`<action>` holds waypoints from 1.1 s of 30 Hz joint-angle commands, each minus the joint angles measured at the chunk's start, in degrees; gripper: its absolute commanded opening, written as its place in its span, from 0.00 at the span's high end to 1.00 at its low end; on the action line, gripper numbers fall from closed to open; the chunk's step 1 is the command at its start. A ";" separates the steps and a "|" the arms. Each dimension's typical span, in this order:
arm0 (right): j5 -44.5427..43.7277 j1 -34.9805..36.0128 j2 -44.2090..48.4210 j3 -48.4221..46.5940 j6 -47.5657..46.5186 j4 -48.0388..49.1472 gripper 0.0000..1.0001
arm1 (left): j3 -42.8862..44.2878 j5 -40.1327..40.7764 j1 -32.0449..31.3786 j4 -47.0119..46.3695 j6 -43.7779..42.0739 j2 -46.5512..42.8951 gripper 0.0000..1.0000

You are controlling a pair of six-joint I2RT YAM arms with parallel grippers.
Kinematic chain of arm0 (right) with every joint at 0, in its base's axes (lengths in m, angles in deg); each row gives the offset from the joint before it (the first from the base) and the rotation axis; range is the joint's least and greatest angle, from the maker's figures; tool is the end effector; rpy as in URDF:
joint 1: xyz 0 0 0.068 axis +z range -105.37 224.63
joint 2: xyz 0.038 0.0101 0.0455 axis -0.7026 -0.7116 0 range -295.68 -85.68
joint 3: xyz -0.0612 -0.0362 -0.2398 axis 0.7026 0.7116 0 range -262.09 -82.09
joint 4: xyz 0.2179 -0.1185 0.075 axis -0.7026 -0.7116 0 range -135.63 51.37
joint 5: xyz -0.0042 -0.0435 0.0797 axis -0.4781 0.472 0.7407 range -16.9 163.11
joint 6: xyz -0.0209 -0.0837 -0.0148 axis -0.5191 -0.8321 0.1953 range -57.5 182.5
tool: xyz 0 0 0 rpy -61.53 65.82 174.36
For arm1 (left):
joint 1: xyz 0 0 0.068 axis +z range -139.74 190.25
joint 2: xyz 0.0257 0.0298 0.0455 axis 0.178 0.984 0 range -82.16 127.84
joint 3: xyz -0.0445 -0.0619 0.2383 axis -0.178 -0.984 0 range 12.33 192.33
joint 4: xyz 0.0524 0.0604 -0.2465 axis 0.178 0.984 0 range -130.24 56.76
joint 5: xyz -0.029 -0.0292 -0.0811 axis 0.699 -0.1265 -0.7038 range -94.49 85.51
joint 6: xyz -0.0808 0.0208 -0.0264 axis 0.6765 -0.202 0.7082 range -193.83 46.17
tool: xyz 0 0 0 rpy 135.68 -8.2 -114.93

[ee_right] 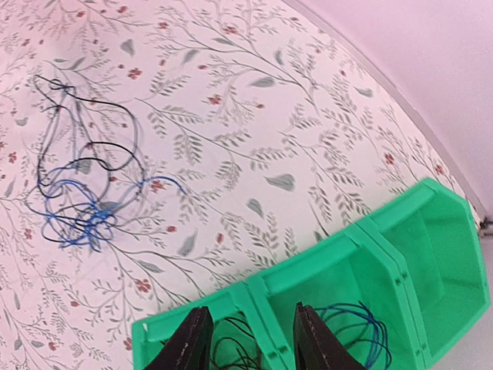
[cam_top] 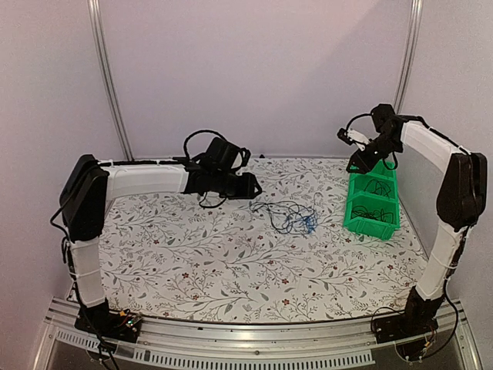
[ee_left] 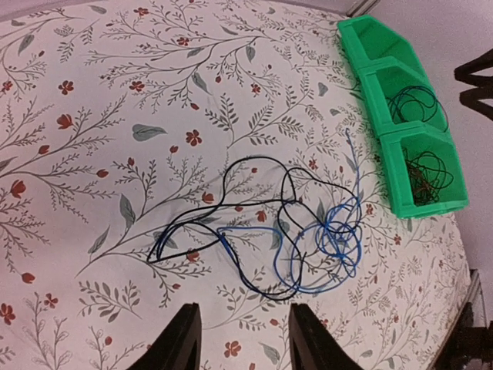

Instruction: Untangle the cables

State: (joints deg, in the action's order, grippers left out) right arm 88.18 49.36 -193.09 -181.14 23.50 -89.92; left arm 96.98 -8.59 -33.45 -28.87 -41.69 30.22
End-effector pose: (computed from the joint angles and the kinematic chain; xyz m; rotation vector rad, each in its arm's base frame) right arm 0.4127 0.0544 0.2385 -1.0378 2.3406 0.1191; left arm 0.3371 -0.3299 0.1806 0.2793 2.3570 -0.7609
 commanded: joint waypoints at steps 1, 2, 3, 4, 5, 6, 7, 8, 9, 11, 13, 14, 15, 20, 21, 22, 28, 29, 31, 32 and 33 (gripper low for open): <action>8.32 6.00 0.52 0.20 -0.68 0.52 0.59 | 4.73 -1.56 2.82 4.35 1.73 5.43 0.59; 9.79 7.67 0.49 0.25 -1.17 0.16 0.59 | 5.34 -1.84 3.01 4.26 0.61 6.62 0.59; 11.26 9.04 0.39 0.25 -2.41 -0.32 0.59 | 5.83 -2.65 3.15 3.51 -1.16 7.77 0.59; 12.93 10.45 0.13 0.20 -3.25 -0.79 0.60 | 6.23 -3.72 3.28 2.45 -3.23 8.75 0.60; 15.57 11.55 -0.18 -0.01 -3.73 -1.72 0.60 | 6.54 -4.30 3.31 1.62 -5.53 9.61 0.60; 17.54 12.43 -0.79 -0.31 -4.23 -2.32 0.60 | 6.83 -4.60 3.30 0.89 -7.45 10.55 0.60; 19.39 13.31 -1.31 -0.35 -4.32 -2.56 0.59 | 6.87 -4.90 3.35 0.03 -9.19 11.00 0.60; 20.90 14.04 -2.39 -0.31 -4.13 -2.59 0.59 | 6.67 -4.77 3.36 -0.93 -10.97 11.24 0.60; 21.81 14.99 -3.29 -0.28 -4.01 -2.63 0.59 | 6.24 -4.55 3.35 -2.08 -12.25 11.36 0.60; 22.04 17.08 -5.23 -0.23 -3.67 -1.63 0.59 | 4.86 -4.52 3.44 -5.10 -14.98 11.10 0.61; 22.82 18.11 -6.87 -1.09 -2.63 -0.87 0.59 | 4.14 -3.51 3.52 -6.63 -16.38 11.35 0.62; 23.49 18.36 -7.64 -2.18 -2.17 -0.95 0.59 | 4.39 -3.38 3.80 -6.97 -16.56 11.83 0.62; 23.95 18.47 -9.00 -3.32 -1.51 -1.31 0.59 | 4.86 -3.37 4.06 -7.04 -16.58 12.34 0.63; 24.18 18.56 -12.46 -7.58 0.59 -1.64 0.59 | 6.38 -7.64 4.71 -9.53 -19.24 15.24 0.67; 24.12 18.56 -12.91 -7.97 0.67 -1.81 0.59 | 6.39 -8.88 4.70 -10.13 -20.05 15.57 0.67; 24.01 18.56 -13.17 -8.29 0.68 -2.00 0.59 | 6.06 -10.21 4.72 -10.44 -20.80 15.62 0.67; 23.81 18.56 -13.96 -8.45 0.72 -2.33 0.59 | 3.32 -13.85 5.33 -15.58 -23.16 15.09 0.65; 23.86 18.56 -14.00 -8.45 0.82 -2.33 0.59 | 3.41 -13.16 5.37 -15.00 -23.80 15.25 0.65; 24.00 18.56 -14.20 -8.36 1.18 -2.20 0.59 | 3.51 -11.70 5.44 -14.12 -25.21 15.62 0.67; 24.11 18.56 -14.14 -8.36 1.42 -2.15 0.59 | 3.58 -11.12 5.47 -13.80 -25.86 15.86 0.68; 24.13 18.61 -14.20 -8.36 1.59 -2.07 0.59 | 3.60 -10.70 5.47 -13.61 -26.47 16.02 0.70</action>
State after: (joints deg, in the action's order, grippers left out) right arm 111.19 68.10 -205.94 -188.53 24.20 -91.43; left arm 100.98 -20.11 -29.05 -41.48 -64.42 45.41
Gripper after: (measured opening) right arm 0.409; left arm 0.324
